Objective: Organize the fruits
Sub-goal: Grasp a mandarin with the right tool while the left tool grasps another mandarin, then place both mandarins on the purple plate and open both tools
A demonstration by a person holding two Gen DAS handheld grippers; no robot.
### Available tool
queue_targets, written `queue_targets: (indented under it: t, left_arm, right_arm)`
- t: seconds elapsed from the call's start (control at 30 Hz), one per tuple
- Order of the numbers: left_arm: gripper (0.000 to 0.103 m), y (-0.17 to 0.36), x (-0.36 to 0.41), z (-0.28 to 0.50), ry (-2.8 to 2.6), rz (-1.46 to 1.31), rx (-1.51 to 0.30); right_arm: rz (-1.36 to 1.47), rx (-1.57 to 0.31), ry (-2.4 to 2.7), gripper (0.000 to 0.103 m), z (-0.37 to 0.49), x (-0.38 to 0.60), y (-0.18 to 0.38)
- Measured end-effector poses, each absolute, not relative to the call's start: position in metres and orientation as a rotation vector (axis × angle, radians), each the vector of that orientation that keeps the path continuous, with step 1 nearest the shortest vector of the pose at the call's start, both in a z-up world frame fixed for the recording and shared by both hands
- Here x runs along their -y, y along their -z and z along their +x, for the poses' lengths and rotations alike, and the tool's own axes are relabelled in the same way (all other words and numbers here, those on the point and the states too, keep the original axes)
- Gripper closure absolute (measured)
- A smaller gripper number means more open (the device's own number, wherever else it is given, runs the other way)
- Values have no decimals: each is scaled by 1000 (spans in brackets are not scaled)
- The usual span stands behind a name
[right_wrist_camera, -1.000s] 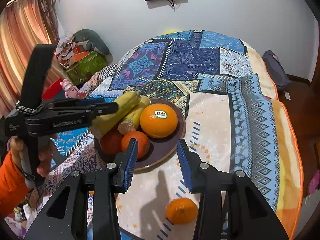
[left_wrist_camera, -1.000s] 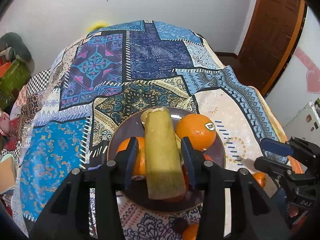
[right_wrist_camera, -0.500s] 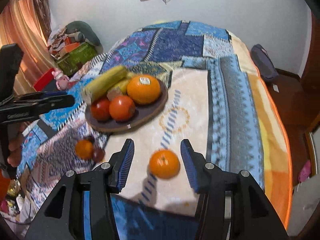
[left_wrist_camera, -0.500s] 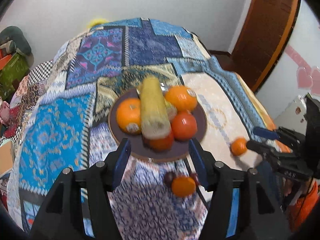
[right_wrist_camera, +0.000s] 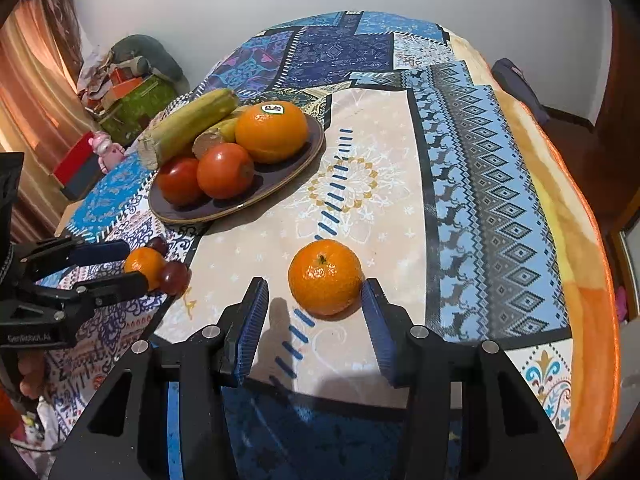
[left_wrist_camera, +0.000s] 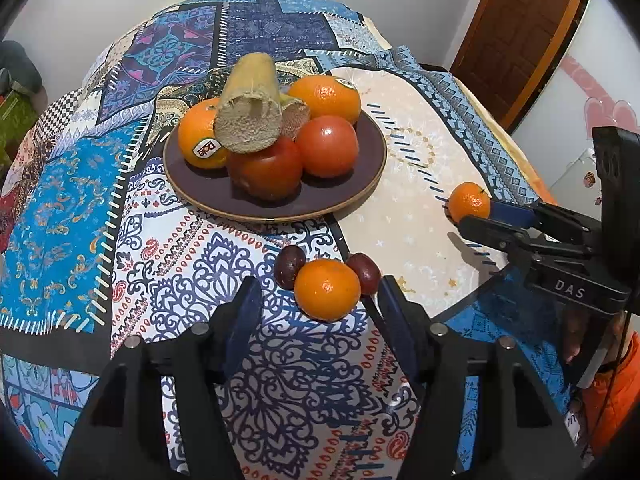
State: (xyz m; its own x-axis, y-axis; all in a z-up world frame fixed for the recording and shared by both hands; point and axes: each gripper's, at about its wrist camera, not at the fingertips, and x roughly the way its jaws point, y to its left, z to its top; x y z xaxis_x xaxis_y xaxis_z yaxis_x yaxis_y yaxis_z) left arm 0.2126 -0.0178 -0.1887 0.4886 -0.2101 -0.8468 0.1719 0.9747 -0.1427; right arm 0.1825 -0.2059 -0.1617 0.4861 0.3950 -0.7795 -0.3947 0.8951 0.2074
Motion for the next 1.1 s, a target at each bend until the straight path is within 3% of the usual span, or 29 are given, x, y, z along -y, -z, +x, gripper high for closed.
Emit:
queue_targets:
  t: [0.13,0.2,1.1]
  left_arm:
    - [62,194,21,215,253,-48,-1055]
    - [67,196,23,216,259,-41,-1062]
    - [68,140,-44,231,111,-99,-888]
  right_arm:
    - [3,-945,-484,59,185,204,164]
    - [-1,-939,-485,67,185,203,164]
    - [-21,-806,-568,67,204,160,123]
